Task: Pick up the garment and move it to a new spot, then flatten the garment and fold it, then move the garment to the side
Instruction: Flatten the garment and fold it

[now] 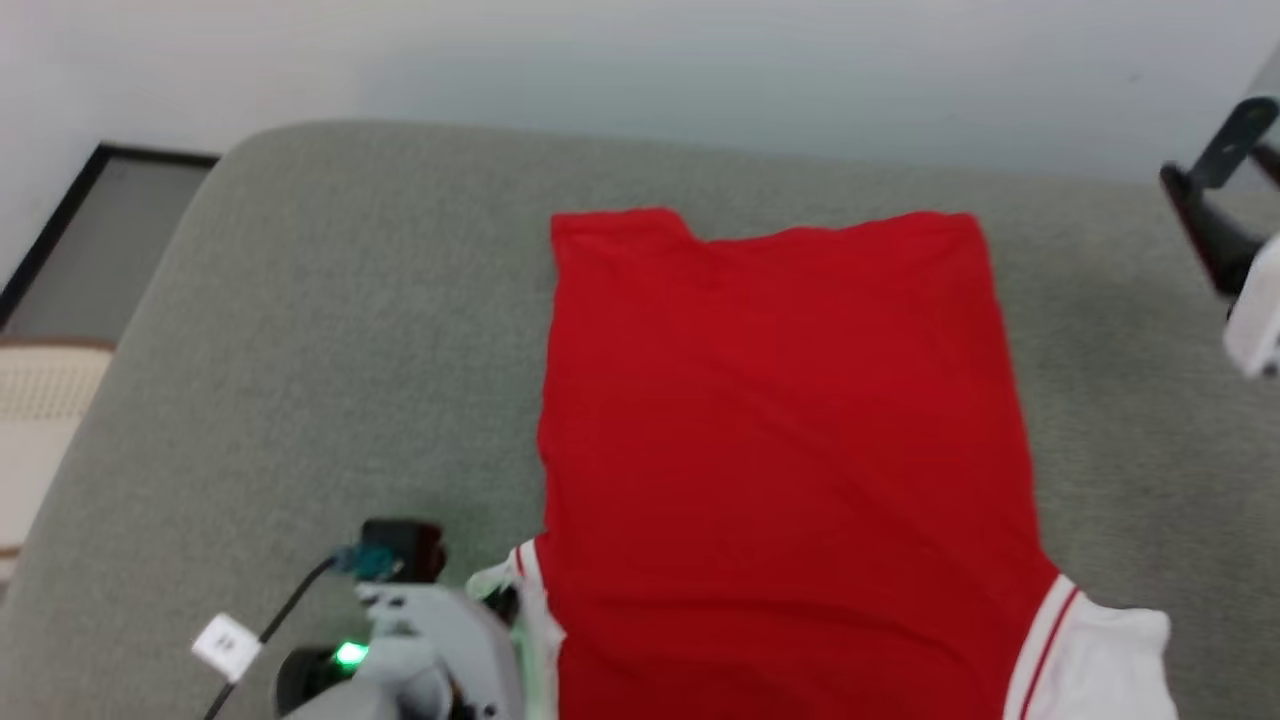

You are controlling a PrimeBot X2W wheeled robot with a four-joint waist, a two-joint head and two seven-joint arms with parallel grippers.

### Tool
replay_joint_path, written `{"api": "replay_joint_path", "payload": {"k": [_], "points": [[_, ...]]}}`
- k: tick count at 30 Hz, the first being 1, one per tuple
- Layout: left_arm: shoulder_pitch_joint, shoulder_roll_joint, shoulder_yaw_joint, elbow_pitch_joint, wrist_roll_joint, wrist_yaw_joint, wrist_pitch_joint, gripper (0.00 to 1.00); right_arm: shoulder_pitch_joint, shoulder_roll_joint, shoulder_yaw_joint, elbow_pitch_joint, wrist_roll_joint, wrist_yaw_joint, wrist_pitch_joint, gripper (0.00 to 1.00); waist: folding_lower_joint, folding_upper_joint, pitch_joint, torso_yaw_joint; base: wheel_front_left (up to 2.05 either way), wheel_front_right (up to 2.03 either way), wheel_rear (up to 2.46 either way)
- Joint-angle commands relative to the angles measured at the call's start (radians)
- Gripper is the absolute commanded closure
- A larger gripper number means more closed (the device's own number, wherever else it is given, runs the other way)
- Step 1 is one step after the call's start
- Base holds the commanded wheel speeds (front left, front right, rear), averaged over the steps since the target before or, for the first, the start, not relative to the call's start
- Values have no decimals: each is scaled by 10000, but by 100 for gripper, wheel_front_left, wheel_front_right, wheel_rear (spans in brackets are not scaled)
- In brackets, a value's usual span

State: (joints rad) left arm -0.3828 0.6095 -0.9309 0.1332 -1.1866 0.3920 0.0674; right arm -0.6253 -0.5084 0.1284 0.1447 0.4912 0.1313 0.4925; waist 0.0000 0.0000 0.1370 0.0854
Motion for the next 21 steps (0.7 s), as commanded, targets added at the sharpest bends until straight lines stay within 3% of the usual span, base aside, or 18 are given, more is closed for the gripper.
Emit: {"api": "replay_joint_path", "payload": {"k": [1, 8, 14, 21], "points": [[-388, -231, -95, 16, 218, -152, -1, 100, -844, -133, 330, 827, -50, -14, -182, 0, 0, 0, 914, 858, 0, 0, 0], [-1606, -1245, -417, 398, 729, -797, -52, 100, -3636, -543, 1634, 3907, 155, -14, 254, 0, 0, 0, 2274, 2122, 0, 0, 0], [-2257, -2007, -594, 1009, 918, -1316, -212, 100, -5271, -513, 2398, 5961, 520, -14, 1867, 0, 0, 0, 3180, 2819, 0, 0, 0], [-2481, -2510, -726, 1873, 903, -1699, -285, 100, -6294, -237, 2454, 7907, 397, -12, 3598, 0, 0, 0, 3593, 3163, 0, 0, 0]]}}
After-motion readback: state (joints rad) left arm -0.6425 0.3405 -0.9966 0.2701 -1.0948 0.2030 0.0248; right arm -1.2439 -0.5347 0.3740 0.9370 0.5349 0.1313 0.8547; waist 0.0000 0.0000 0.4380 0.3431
